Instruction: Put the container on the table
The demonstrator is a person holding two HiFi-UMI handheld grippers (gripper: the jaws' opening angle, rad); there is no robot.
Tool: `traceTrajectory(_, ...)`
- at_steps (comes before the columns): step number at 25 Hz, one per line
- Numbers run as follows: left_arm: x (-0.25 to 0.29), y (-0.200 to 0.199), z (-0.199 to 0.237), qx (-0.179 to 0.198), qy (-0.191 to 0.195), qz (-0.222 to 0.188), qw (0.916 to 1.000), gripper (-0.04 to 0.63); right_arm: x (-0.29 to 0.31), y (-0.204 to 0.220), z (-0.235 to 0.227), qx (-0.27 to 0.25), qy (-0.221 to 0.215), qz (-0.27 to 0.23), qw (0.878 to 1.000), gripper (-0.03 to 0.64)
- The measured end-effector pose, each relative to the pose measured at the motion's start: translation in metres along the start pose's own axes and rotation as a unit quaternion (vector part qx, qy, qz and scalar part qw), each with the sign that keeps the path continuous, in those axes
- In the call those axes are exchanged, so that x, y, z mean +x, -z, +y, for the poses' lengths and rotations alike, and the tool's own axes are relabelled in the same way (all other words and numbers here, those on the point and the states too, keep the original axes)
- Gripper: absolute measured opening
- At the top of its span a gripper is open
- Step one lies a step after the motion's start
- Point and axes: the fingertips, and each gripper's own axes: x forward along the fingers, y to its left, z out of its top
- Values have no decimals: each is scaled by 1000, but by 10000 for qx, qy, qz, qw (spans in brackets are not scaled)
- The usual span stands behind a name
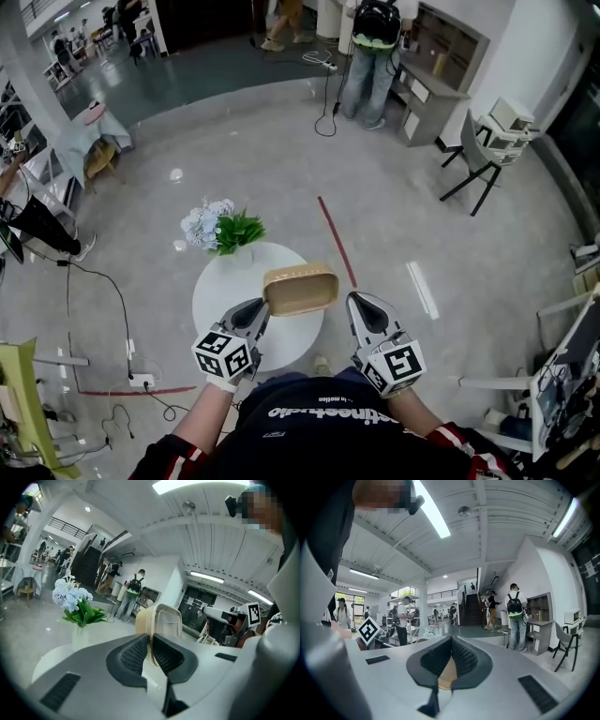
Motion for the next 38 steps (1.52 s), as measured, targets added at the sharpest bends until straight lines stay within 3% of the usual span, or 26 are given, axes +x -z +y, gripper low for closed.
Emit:
traceTrajectory(17,60,55,34,-998,-7,693,9926,49,-1,7,-34,-21,129,32,9999,15)
traceTrajectory(31,100,147,76,-1824,-381,1506,9709,49,1,10,-47,-35,61,49,10000,15)
traceTrajectory(38,108,179,94,-2375,-523,1793,9533,49,4,13,-49,-147,-30,62,9999,15)
